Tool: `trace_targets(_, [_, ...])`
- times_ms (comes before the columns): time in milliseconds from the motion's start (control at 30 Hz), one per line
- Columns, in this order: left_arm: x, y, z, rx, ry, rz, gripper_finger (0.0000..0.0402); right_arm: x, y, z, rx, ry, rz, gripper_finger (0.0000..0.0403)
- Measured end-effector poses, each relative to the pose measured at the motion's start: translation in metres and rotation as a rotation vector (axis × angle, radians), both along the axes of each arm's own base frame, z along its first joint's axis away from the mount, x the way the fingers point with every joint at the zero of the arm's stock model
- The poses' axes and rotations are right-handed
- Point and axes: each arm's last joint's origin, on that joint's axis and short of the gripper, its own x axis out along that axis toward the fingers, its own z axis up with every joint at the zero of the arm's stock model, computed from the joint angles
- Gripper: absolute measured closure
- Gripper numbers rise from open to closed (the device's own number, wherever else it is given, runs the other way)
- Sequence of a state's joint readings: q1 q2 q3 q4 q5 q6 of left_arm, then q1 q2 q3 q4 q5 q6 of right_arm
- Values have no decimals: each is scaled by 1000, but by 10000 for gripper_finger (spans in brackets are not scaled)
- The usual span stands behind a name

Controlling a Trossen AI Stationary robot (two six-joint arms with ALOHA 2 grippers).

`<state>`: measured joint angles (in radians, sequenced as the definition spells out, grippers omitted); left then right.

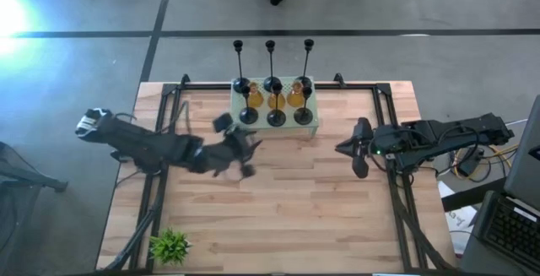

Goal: Pick & Place candle stick holders
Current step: Return to Home Position

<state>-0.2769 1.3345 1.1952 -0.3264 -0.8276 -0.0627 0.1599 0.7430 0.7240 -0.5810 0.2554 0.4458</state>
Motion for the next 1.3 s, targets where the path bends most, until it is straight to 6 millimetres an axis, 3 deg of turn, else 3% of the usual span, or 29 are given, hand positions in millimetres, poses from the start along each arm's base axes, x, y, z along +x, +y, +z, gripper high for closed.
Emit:
trace_targets(200, [-55, -16, -17, -2, 88, -291, 292, 0, 7, -7, -6, -50, 125, 390])
trace_targets(367, [-92, -10, -41, -15, -96, -590, 352, -1, 18, -17, -82, -203, 258, 394])
trace_targets(467, [-113, 0, -60, 14, -205, -643, 391, -4, 19, -27, -122, -274, 294, 394])
trace_targets(733, [-160, 19, -100, -27, -368, -718, 398, -23, 14, -58, -157, -401, 289, 394])
trace_targets(1000, [-177, 31, -127, -45, -444, -730, 400, -42, 8, -83, -236, -615, 284, 394])
trace_targets(1300, [-176, 46, -156, -139, -469, -754, 400, -53, 4, -110, -192, -650, 283, 395])
